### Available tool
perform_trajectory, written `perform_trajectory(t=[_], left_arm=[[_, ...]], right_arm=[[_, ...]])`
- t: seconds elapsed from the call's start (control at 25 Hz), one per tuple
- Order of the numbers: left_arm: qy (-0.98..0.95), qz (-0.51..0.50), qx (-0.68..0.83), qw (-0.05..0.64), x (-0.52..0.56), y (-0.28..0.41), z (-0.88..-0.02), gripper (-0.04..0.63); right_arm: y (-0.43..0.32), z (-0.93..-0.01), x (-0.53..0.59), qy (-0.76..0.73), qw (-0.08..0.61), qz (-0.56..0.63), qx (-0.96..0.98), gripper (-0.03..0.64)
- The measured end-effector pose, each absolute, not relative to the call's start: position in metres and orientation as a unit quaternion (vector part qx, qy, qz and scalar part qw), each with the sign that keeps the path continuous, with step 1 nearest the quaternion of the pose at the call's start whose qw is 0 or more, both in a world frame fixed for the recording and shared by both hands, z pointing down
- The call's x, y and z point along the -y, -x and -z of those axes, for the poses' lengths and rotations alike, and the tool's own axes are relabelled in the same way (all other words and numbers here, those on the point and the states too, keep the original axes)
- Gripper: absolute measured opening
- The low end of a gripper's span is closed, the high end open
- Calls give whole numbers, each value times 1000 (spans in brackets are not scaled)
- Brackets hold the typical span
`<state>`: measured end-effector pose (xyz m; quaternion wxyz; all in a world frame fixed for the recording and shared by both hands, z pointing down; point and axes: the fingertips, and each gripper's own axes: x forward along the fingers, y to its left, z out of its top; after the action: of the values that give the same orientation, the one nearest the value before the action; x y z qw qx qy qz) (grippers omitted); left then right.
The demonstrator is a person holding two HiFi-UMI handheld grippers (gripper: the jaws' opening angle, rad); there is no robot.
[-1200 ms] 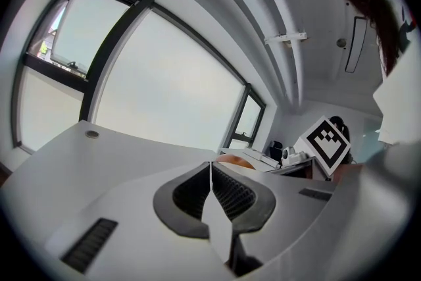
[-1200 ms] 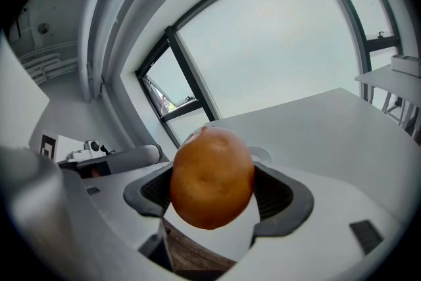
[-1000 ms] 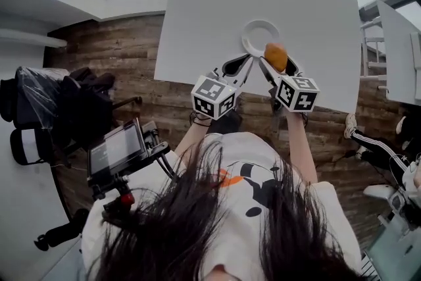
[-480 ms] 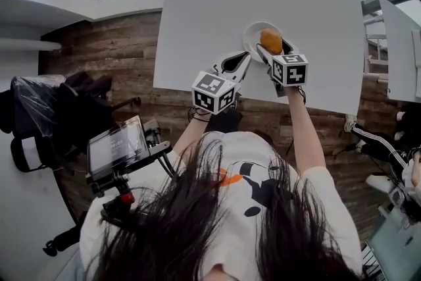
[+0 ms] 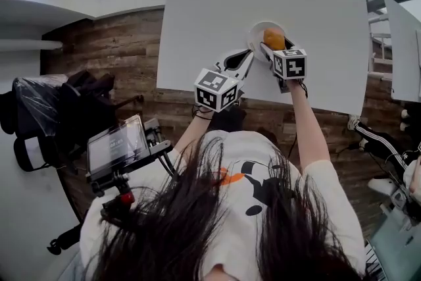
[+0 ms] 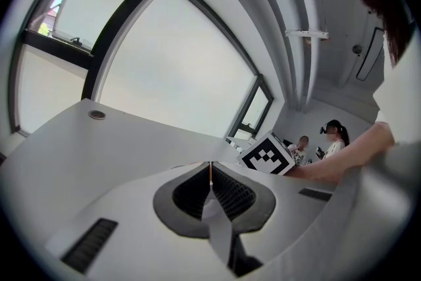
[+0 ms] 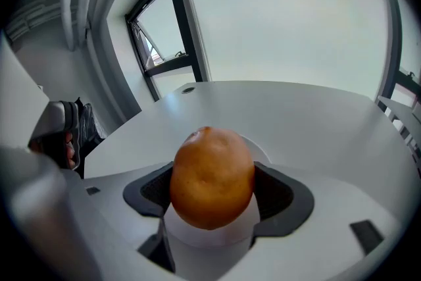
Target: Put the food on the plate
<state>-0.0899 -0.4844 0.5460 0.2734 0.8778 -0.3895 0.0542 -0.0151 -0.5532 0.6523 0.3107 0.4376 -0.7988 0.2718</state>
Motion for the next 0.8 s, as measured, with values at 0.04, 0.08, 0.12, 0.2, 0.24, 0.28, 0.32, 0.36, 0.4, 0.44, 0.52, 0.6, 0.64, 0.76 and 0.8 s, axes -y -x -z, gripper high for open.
perform_trajectory(t=[0.04,0.08,0.12,0.2,0.24,0.28,0.32,0.36,0.4,0.44,0.52,0.6,0.64,0.76,0.8], left_arm=[[-878,-55,389,274,484,90,-546,11],[-878,-56,389,273,484,90,-546,11],[-878,-58,388,273,484,89,-546,11],[-879,-60,387,273,482,88,-547,11],[-879,-61,386,273,481,88,-548,11],[-879,-62,386,273,481,88,-549,12],[-879,-63,385,273,480,88,-550,12],[-879,-64,385,274,480,88,-550,12],[-879,-65,385,275,479,88,-551,12],[-878,-66,385,275,479,88,-552,11],[-878,-68,385,276,478,88,-553,12],[-878,-68,385,275,478,89,-553,11],[-878,-69,385,275,479,89,-553,11],[-878,-69,385,274,479,89,-553,11],[-878,-69,386,274,480,89,-553,11]], right_arm=[[15,-655,553,-435,313,-272,799,345],[16,-657,553,-434,316,-273,799,345],[16,-659,553,-432,318,-274,798,345],[16,-662,553,-432,320,-274,797,345],[16,-662,554,-433,320,-274,797,345],[16,-663,555,-435,320,-275,795,345],[16,-663,556,-438,319,-277,794,345],[15,-664,557,-440,319,-278,792,345],[15,-664,558,-441,320,-279,791,345],[15,-664,558,-442,322,-277,790,345],[14,-665,558,-441,327,-272,790,345],[14,-666,558,-439,332,-269,790,347],[15,-667,558,-436,333,-270,791,378],[17,-669,556,-428,334,-275,793,434],[18,-668,556,-428,334,-274,794,434]])
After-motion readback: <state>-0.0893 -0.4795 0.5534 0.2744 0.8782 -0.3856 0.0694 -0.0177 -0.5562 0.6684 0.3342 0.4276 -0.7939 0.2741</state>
